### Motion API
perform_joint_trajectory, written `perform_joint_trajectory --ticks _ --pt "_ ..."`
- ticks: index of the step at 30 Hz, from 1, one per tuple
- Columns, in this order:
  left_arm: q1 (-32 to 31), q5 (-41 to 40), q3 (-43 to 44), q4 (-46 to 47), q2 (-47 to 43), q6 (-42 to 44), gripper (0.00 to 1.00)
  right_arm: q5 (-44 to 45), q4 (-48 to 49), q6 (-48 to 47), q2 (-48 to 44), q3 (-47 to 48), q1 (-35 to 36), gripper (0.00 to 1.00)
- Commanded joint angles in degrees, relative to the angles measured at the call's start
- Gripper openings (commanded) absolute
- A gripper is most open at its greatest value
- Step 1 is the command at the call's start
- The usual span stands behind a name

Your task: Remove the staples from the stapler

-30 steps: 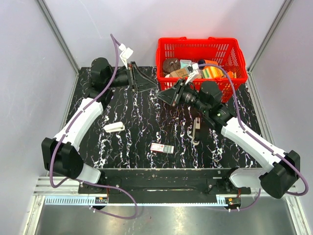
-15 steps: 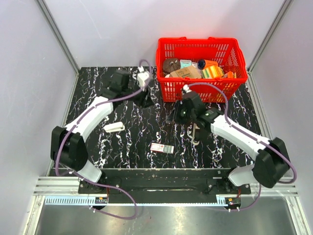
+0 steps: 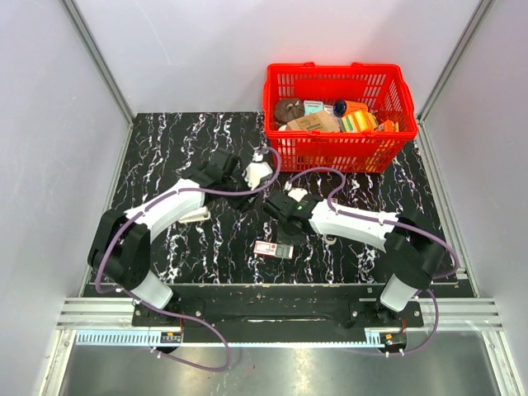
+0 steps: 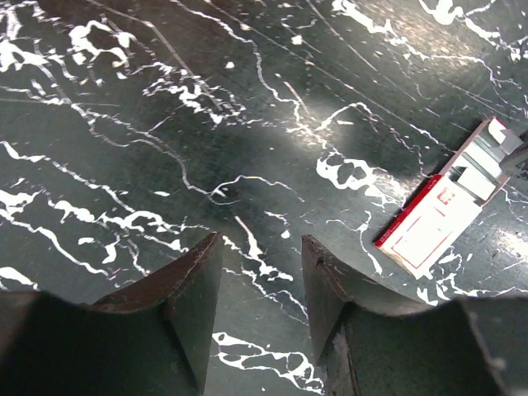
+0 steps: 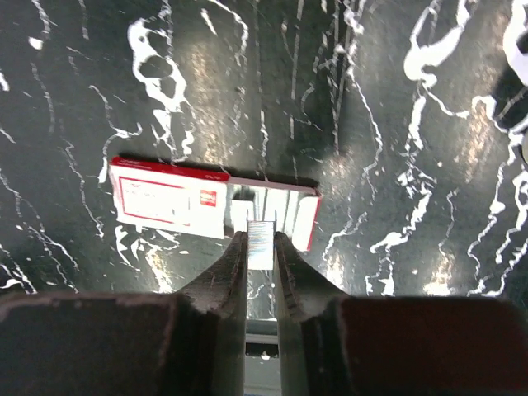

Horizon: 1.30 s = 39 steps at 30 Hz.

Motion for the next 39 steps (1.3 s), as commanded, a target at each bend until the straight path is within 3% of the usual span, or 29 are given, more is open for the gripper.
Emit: perform_joint_trajectory --ticks 1,39 --pt "-2.27 -2.84 -0.97 3.37 -1.80 1.94 0.47 5.70 -3.88 5.48 -1.04 0.19 1.42 0.00" --pt "-4.12 -1.35 -3.69 3.63 -4.00 0.71 0.45 2.18 -1.94 6.09 5.55 0.62 2.21 0.00"
